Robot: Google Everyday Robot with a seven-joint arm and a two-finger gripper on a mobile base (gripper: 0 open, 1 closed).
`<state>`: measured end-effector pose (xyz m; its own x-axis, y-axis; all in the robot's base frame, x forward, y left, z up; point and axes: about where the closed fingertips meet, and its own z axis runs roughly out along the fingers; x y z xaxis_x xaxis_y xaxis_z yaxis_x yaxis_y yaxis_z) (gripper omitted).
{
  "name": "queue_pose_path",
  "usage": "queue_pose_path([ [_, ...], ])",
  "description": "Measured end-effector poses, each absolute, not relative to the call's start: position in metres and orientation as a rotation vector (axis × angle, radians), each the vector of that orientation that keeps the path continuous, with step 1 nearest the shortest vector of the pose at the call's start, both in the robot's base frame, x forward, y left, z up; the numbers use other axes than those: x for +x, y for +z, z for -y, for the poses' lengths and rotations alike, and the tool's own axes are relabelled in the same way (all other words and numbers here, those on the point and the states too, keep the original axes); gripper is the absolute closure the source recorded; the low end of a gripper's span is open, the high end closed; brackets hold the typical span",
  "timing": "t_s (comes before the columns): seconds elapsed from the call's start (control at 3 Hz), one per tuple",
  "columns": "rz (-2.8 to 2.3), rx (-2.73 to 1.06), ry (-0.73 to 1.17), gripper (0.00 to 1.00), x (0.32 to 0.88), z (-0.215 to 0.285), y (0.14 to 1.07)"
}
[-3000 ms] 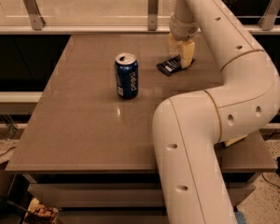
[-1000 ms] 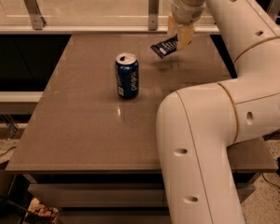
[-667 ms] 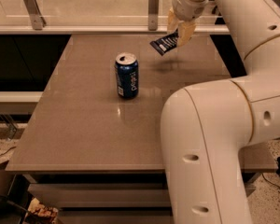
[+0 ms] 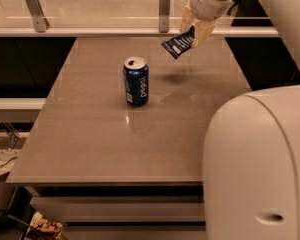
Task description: Pick rxbar blueberry
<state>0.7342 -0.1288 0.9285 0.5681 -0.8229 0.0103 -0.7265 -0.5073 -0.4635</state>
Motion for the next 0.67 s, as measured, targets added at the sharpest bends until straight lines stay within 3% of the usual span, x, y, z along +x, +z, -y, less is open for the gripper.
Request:
queue_pose_path([
  [0.67,-1.148,-2.334,-0.431,1.00,0.700,0.125,0.952],
])
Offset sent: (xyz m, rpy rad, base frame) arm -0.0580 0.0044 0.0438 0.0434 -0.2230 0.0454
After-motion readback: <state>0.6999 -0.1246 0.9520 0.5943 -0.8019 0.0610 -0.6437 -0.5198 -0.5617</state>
